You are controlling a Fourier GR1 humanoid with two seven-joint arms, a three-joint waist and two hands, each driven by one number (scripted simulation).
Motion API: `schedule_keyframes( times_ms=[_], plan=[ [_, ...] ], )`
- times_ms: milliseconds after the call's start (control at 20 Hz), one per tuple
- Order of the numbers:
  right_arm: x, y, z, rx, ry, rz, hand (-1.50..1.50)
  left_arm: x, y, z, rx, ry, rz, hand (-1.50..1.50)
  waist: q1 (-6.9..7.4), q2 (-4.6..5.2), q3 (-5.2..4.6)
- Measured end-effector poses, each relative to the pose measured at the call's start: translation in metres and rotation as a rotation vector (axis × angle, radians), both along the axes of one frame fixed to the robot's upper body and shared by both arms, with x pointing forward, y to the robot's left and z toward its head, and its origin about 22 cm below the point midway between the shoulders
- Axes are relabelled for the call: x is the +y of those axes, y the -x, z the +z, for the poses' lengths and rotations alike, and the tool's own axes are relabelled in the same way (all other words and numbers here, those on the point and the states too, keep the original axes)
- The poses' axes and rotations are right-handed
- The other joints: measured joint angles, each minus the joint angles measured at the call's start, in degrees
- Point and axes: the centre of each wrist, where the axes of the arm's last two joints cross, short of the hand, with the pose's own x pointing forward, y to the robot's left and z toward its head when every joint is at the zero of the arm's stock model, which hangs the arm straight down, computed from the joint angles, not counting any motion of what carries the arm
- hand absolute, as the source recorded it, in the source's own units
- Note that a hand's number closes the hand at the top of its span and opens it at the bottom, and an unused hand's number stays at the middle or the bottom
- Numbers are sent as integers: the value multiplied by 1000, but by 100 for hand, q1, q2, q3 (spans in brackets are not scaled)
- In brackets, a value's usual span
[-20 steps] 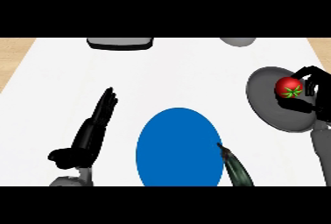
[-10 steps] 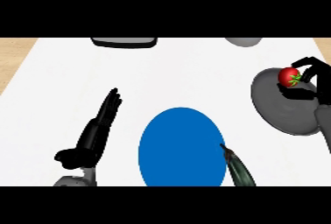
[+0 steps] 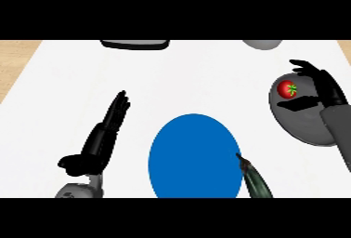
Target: Pick the tomato from the plate and place it in the pan
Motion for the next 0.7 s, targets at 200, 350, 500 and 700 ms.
schedule_keyframes(
  times_ms=[200, 350, 500, 700],
  plan=[
    [-2, -1, 1, -110, -132, 3, -150, -1, 0, 3, 2, 0, 4, 0, -31, -4, 7],
    [-12, 2, 3, -179, -231, -13, -150, 0, -1, 5, 4, 1, 6, 0, -62, -7, 6],
    [-33, 7, 13, -199, -323, -25, -150, 2, 2, 6, 8, -4, 17, 0, -115, -36, 1],
    [-65, 24, 16, -196, -451, -7, -150, 3, 2, 2, 11, 1, 30, 0, -177, -49, -4]
  ],
)
